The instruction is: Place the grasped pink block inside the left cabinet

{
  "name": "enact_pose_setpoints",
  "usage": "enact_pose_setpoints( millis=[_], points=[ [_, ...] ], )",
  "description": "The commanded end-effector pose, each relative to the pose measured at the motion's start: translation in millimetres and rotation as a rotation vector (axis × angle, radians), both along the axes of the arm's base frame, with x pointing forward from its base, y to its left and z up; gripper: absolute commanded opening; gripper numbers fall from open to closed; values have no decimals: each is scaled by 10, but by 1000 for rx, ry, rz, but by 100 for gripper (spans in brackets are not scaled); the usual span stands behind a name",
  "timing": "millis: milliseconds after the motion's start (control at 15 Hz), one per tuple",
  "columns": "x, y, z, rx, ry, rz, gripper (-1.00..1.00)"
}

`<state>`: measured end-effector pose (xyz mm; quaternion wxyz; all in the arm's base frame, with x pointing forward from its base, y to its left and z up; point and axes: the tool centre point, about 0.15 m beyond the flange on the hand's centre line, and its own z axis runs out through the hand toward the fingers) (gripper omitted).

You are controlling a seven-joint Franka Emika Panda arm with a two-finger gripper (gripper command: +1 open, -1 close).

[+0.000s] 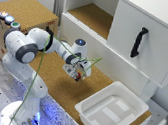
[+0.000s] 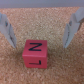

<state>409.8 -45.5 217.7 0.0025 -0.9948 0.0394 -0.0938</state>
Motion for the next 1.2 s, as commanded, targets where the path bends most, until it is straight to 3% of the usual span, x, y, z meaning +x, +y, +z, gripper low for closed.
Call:
enact_pose_setpoints(
  millis=[0, 600, 1133],
  points=[
    [141, 84, -77, -2, 126, -16, -100],
    [-320, 104, -78, 7, 166, -56, -100],
    [-211, 377, 315, -36, 155, 40, -100]
  ],
)
